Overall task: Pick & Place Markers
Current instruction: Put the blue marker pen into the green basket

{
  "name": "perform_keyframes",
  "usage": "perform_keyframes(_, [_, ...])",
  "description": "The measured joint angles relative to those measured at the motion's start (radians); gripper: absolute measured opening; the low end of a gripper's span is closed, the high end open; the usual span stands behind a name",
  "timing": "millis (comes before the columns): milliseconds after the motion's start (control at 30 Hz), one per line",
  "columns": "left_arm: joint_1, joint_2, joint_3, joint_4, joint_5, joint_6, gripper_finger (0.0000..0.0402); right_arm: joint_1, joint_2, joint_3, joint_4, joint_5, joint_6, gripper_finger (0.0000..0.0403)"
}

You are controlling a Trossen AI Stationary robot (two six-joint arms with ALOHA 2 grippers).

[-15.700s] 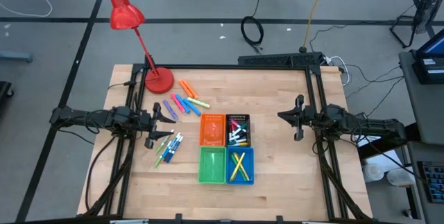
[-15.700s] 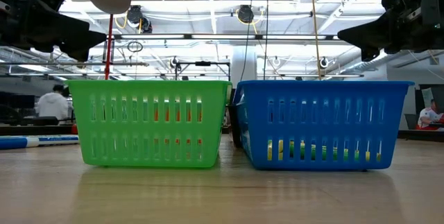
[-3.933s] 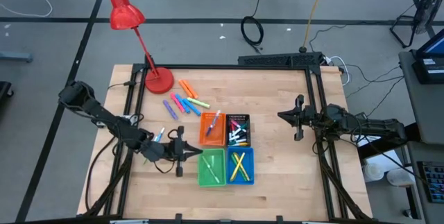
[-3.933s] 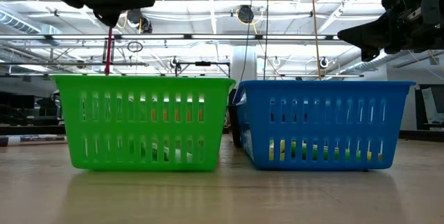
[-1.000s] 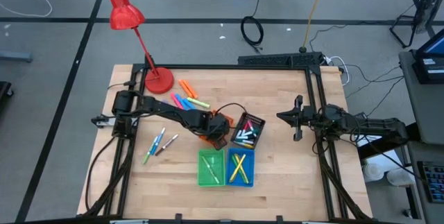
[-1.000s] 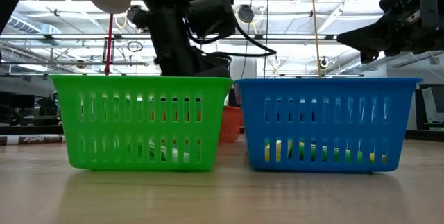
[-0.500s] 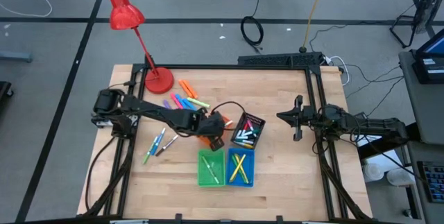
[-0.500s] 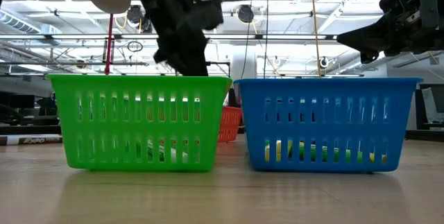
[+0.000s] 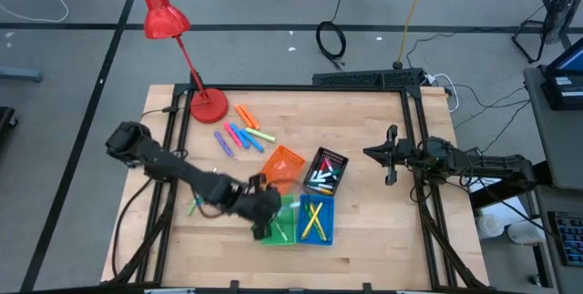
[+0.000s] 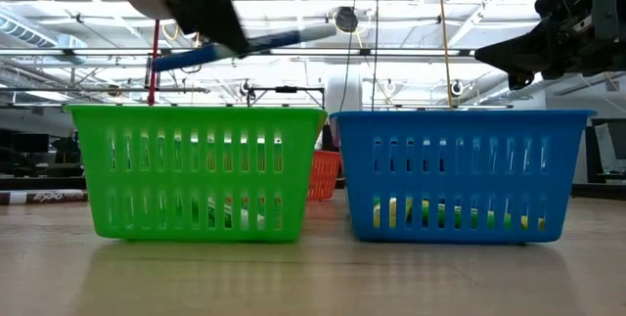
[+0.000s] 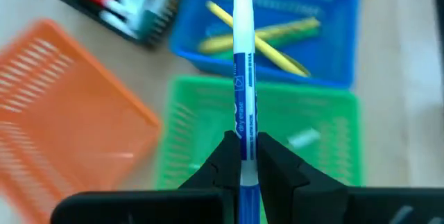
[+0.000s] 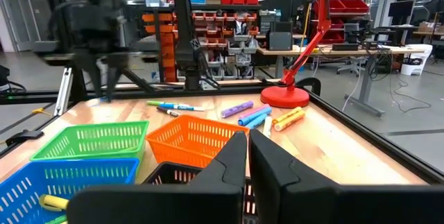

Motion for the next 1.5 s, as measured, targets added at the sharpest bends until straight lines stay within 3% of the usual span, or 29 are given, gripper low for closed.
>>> perform_keyframes(133, [-0.051, 0.038, 0.0, 0.032, -0.013, -0.128, 0.0033, 0.0, 0.0, 0.0, 0.0, 0.0, 0.0, 0.0008])
perform_keyframes(267, [-0.047, 0.079, 0.0, 0.074, -0.014, -0.344, 0.0051, 0.0, 0.0, 0.0, 0.0, 0.0, 0.0, 0.0008])
perform_keyframes(400, [-0.028, 0.097, 0.0, 0.074, 0.025, -0.454, 0.0057, 0.0, 0.0, 0.0, 0.0, 0.0, 0.0, 0.0008])
perform_keyframes(1300, [-0.023, 0.098, 0.0, 0.074, 0.054, -0.429, 0.0063, 0.0, 0.0, 0.0, 0.0, 0.0, 0.0, 0.0008])
perform_keyframes(1500, [-0.038, 0.098, -0.013, 0.021, 0.047, -0.483, 0.007, 0.0, 0.0, 0.0, 0.0, 0.0, 0.0, 0.0008])
